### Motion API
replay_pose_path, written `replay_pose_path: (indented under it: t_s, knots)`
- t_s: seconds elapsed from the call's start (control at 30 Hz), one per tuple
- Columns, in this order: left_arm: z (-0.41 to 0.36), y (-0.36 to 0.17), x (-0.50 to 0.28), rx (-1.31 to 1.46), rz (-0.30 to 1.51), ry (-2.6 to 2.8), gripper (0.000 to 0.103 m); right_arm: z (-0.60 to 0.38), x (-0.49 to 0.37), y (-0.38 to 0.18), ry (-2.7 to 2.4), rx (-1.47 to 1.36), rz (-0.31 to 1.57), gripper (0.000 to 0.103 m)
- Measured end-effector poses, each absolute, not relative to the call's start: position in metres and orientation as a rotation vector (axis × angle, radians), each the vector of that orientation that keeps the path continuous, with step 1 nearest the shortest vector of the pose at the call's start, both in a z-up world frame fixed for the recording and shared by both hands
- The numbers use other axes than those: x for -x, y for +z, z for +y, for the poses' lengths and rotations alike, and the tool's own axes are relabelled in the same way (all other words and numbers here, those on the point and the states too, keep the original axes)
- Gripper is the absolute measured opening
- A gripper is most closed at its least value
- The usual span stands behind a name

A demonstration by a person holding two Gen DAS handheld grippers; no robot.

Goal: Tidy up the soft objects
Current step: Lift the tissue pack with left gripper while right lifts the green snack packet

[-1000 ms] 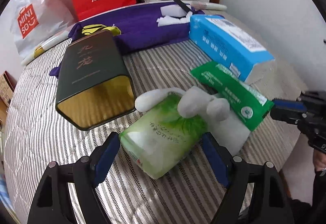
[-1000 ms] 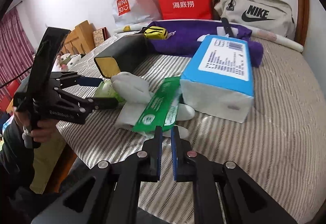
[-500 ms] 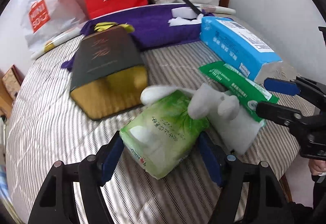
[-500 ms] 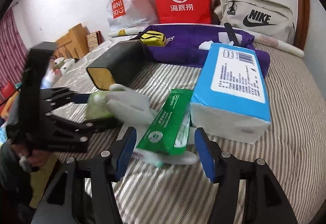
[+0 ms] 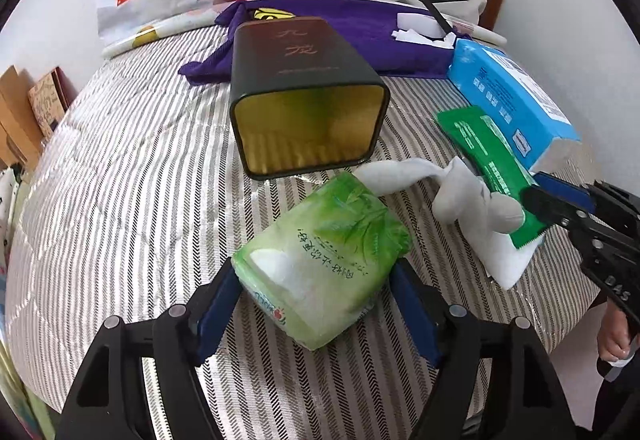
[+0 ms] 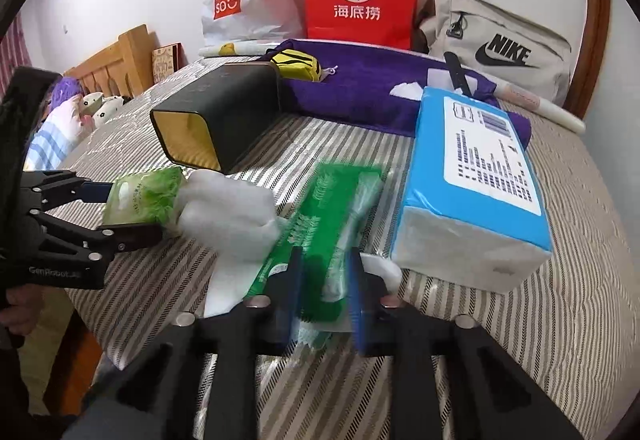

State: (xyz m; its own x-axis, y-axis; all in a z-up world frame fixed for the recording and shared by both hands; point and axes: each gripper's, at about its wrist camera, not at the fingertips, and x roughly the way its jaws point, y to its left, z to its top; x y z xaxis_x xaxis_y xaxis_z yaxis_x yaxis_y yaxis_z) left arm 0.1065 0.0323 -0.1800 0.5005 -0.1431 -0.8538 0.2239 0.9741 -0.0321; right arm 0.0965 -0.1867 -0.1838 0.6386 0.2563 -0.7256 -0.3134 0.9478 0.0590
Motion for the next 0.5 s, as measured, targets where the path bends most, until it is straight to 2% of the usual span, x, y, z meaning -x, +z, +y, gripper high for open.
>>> replay_pose_path:
  t_s: [0.23, 0.3, 0.37, 0.5]
  knots:
    - [0.027, -0.182, -0.106, -0.107, 1.018, -0.203, 0.076, -0.198, -0.089, -0.178, 0.357, 0.018, 0.811, 0.017]
    - [0.027, -0.181, -0.107, -0.112, 1.019, -0.202, 0.076, -0.201, -0.086, -0.175, 0.362, 0.004, 0.810, 0.010]
    - [0.026, -0.182, -0.107, -0.118, 1.020, -0.200, 0.076, -0.203, -0.081, -0.172, 0.382, -0.009, 0.818, 0.008]
    - [0.025, -0.182, -0.106, -0.125, 1.018, -0.197, 0.076, -0.215, -0.068, -0.168, 0.414, -0.046, 0.824, 0.008]
